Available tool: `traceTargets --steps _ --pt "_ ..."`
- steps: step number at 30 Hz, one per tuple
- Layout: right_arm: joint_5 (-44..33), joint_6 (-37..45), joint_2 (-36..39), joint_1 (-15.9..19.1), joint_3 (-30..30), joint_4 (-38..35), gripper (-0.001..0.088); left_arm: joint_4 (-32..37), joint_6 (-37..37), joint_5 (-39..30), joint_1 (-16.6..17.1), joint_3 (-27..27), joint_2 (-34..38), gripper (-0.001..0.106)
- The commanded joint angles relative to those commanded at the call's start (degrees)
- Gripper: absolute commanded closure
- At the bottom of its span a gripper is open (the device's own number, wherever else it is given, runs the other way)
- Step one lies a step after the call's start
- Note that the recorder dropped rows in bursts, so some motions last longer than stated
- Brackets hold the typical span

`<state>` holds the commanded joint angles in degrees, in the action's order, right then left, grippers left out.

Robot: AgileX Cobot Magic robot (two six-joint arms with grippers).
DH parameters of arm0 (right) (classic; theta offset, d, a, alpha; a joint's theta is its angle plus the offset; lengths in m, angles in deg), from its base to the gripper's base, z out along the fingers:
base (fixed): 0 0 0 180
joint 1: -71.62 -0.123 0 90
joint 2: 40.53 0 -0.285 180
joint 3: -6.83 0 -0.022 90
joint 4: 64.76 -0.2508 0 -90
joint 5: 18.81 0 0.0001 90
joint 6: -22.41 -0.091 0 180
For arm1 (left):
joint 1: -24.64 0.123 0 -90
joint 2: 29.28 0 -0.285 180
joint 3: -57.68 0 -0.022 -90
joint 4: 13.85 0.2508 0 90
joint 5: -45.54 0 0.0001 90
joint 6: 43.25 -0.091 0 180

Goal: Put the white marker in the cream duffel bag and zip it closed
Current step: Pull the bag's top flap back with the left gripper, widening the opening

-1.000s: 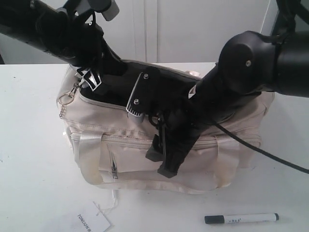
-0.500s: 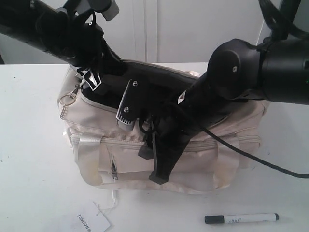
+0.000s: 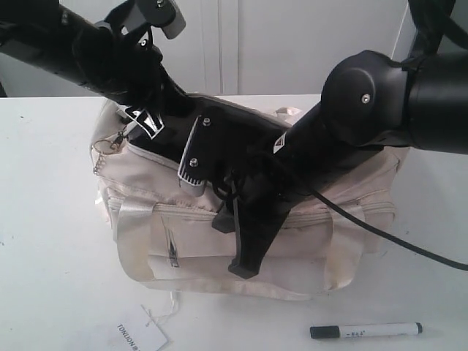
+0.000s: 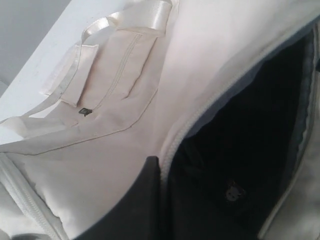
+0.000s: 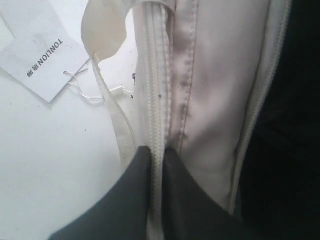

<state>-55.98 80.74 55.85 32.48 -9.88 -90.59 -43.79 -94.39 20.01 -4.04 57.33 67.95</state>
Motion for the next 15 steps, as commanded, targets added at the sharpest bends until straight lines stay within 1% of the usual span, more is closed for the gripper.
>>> traceTargets --steps 3,6,8,11,15 --pt "-0.43 0.66 0.00 0.00 0.00 0.00 0.0868 -1.45 0.13 -1.09 0.80 1.22 0.13 0.105" --pt "-1.10 1.08 0.00 0.00 0.00 0.18 0.0868 -5.13 -0.18 -1.25 2.69 2.54 0.26 0.105" --pt "-1.36 1.74 0.00 0.00 0.00 0.18 0.0868 -5.77 -0.18 -1.55 3.86 3.25 0.78 0.105" --pt "-1.36 1.99 0.00 0.00 0.00 0.18 0.0868 -6.50 -0.18 -4.14 5.35 4.73 2.13 0.105" --pt "-1.47 2.08 0.00 0.00 0.00 0.18 0.0868 -10.69 -0.81 -6.06 7.10 7.26 4.51 0.105"
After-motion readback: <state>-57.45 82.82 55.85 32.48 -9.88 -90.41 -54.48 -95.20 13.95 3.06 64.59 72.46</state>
